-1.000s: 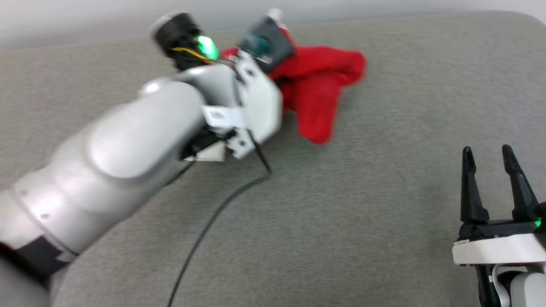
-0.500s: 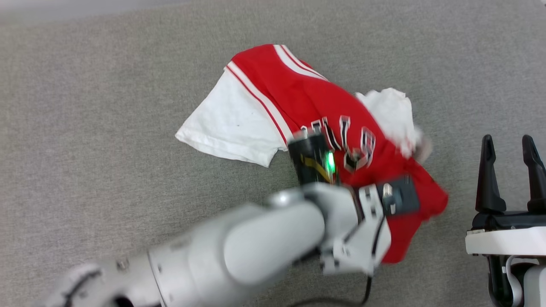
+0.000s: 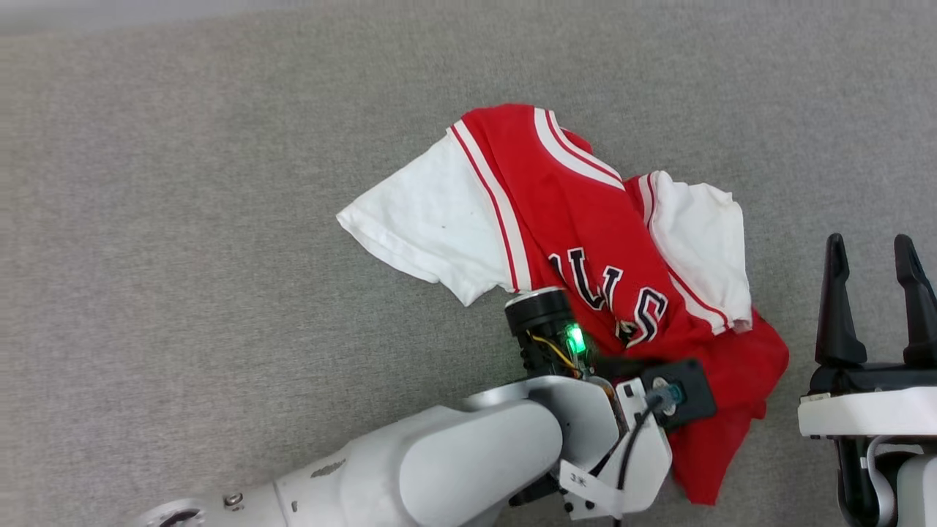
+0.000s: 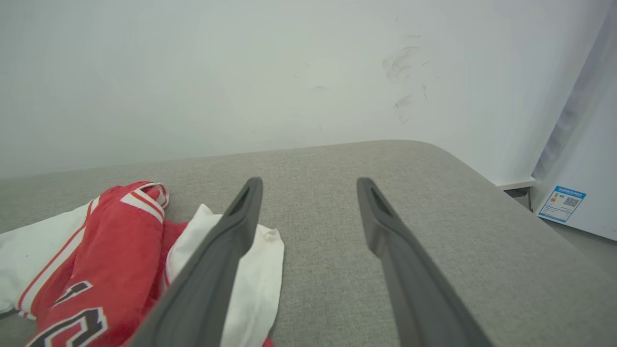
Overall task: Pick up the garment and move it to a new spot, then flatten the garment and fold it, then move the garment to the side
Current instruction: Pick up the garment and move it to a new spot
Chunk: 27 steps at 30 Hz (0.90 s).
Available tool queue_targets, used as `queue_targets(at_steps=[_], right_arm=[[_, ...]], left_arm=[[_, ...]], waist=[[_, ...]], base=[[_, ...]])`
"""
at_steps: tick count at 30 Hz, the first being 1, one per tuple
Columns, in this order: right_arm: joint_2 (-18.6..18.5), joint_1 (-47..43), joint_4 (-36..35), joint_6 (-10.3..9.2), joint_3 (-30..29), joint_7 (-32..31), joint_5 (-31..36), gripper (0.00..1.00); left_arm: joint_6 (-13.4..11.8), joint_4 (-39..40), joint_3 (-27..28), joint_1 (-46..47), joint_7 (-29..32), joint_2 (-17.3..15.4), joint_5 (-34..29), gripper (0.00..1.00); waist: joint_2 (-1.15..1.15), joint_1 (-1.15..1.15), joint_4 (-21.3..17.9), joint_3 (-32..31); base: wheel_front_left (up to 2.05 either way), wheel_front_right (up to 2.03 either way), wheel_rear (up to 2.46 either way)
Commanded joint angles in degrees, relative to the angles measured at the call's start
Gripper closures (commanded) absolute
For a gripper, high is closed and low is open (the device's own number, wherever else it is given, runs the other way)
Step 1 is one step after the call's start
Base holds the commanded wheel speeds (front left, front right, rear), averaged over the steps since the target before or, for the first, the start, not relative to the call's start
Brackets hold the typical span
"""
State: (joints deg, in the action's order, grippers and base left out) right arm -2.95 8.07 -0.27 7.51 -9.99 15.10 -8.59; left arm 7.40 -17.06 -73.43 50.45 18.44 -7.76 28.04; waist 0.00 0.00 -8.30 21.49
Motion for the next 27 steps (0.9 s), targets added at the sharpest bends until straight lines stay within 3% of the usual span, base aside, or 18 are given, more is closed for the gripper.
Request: queue_targets(at_steps=[1, 8, 10, 17, 27], right_arm=[[0.1, -0.9, 0.2, -0.04, -0.3, 0.1, 0.1, 0.0], [0.1, -3.9, 0.8, -0.04, -1.6, 0.1, 1.2, 0.0], [0.1, -4.8, 0.8, -0.04, -1.7, 0.1, 1.5, 0.0], [0.1, -7.5, 1.1, -0.04, -1.2, 0.1, 2.2, 0.0], [0.1, -10.3, 1.4, -0.04, -1.3, 0.1, 2.5, 0.0]], left_arm=[[0.0, -0.5, 0.1, 0.3, -2.8, 0.6, 1.5, 0.0], [0.0, -3.9, 1.1, 2.1, -17.0, 0.5, 5.5, 0.0], [-1.1, -4.8, 2.8, 1.6, -20.6, 0.4, 5.8, 0.0], [-8.3, -6.9, 9.6, -2.7, -31.0, -2.3, 6.6, 0.0], [-20.1, -2.6, 22.2, -12.1, -33.7, -9.9, 4.3, 0.0]], waist=[[0.0, 0.0, 0.9, -1.8], [0.0, 0.0, 3.9, -8.5], [0.0, 0.0, 4.8, -10.3], [0.0, 0.0, 7.1, -14.5], [0.0, 0.0, 9.6, -18.1]], base=[[0.0, 0.0, 0.0], [0.0, 0.0, 0.0], [0.0, 0.0, 0.0], [0.0, 0.0, 0.0], [0.0, 0.0, 0.0]])
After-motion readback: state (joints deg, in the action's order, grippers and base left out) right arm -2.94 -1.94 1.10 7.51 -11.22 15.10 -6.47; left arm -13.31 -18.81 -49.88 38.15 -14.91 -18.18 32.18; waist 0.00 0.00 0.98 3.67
